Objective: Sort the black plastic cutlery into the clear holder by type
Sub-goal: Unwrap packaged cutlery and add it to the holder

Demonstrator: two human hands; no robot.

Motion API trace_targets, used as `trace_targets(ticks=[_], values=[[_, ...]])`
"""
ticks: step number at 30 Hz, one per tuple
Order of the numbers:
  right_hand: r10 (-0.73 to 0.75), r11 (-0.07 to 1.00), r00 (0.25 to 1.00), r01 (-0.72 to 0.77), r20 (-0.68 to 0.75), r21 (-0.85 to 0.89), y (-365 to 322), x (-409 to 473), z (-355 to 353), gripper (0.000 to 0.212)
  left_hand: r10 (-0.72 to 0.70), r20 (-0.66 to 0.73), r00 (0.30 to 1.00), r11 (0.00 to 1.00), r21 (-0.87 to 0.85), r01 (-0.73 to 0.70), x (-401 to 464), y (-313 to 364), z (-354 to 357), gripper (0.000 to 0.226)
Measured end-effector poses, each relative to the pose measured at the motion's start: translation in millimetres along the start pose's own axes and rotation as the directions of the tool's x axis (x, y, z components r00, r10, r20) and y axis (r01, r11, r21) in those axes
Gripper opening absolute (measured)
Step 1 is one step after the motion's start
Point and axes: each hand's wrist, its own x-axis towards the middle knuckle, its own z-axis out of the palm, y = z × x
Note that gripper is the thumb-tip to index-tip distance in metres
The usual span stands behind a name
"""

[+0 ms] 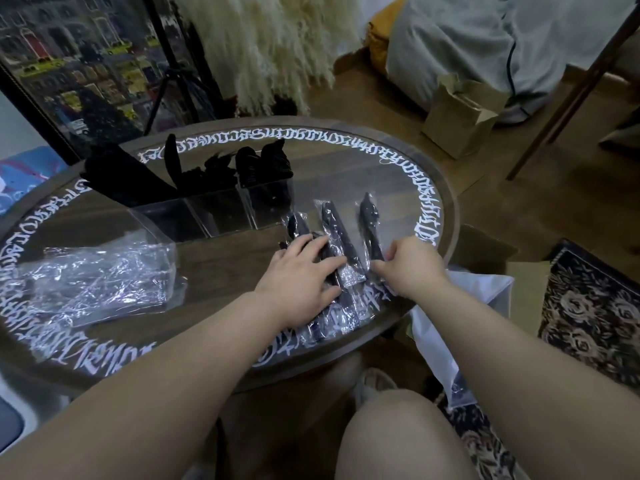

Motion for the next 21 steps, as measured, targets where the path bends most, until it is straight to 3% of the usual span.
trace_targets(ticks=[3,6,10,13,21], values=[[-0.041,0.985,0.992,0.06,-0.118,0.161,3,-4,-5,0.022,-0.003,-0.021,1.0,1.0,-0.018,0.003,-2,1,-4,0.058],[-0.076,0.943,0.969,0.147,-0.237,0.3,2,-12,-17,0.019,0.003,-0.144,0.99,1.0,-0.026,-0.007,-5,5,-15,0.061],[-0.195,0.882,0.954,0.272,-0.226,0.384,-9,-26,-37,0.005,0.062,-0.385,0.921,0.997,0.058,-0.043,-12,12,-37,0.058],[-0.324,0.823,0.935,0.353,-0.142,0.444,-27,-41,-48,0.009,0.094,-0.476,0.874,0.99,0.142,-0.029,-21,15,-52,0.049],[-0.484,0.753,0.874,0.438,-0.037,0.49,-79,-81,-49,0.012,-0.101,-0.388,0.916,0.987,0.08,0.143,-84,-17,-70,0.034]])
